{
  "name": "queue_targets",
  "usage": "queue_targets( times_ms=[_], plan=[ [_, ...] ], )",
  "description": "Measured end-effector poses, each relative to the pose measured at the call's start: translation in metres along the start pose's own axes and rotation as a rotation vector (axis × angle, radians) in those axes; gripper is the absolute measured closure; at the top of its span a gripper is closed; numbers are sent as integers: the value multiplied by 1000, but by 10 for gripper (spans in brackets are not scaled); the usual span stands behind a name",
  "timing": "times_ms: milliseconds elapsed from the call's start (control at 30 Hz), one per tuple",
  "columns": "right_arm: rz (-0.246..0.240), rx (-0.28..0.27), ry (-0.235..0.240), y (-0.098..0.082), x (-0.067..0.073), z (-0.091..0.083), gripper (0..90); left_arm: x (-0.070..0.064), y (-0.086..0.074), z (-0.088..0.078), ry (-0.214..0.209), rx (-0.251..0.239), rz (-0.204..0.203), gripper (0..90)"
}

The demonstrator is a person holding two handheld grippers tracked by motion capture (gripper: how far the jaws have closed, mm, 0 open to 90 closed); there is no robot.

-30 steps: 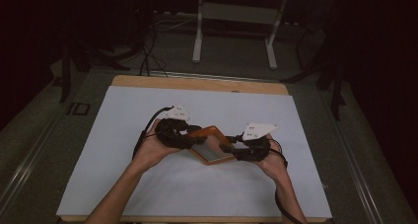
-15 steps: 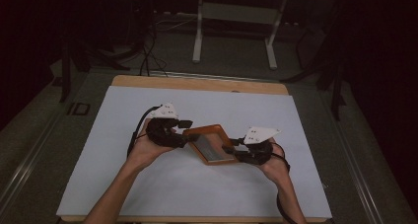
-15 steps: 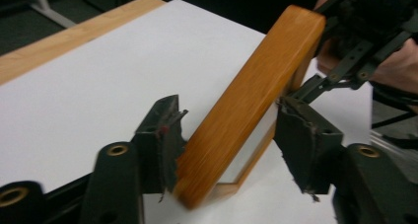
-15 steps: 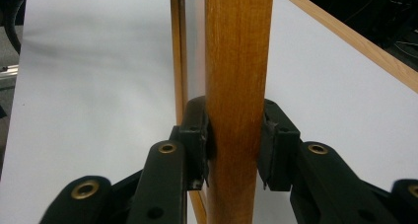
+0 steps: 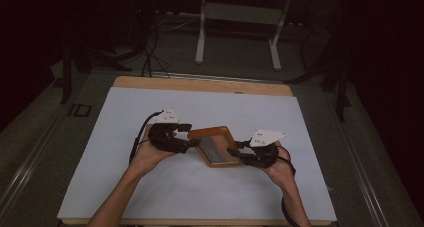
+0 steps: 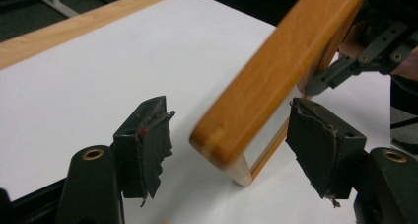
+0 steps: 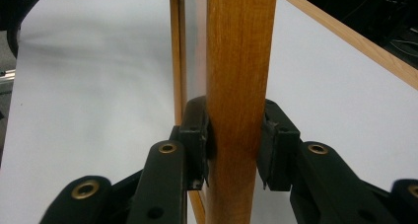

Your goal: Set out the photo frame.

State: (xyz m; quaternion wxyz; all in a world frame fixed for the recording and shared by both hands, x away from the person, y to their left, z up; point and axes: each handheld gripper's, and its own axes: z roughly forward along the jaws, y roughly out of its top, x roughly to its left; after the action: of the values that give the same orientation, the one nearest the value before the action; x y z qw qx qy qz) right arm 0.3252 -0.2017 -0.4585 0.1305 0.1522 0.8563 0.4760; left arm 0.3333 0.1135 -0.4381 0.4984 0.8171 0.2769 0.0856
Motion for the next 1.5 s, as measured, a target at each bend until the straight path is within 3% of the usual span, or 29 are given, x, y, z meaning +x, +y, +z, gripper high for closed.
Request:
queue_targets(
  times_ms=[400, 867, 1000, 1200, 1500],
  plan=[
    [39, -2, -15, -6, -5, -2, 676, -5, -14, 18, -30, 22, -8, 377],
    [44, 2, -13, -10, -6, -4, 676, -7, -25, 48, -61, 59, 18, 449],
    [42, 6, -9, -11, -7, -5, 676, -8, -28, 52, -79, 54, 15, 451],
    [30, 14, -7, -12, -6, -7, 676, -10, -30, 57, -74, 80, 34, 477],
    [29, 24, 6, -14, -7, -9, 668, -13, -30, 54, -60, 86, 68, 593]
  ],
)
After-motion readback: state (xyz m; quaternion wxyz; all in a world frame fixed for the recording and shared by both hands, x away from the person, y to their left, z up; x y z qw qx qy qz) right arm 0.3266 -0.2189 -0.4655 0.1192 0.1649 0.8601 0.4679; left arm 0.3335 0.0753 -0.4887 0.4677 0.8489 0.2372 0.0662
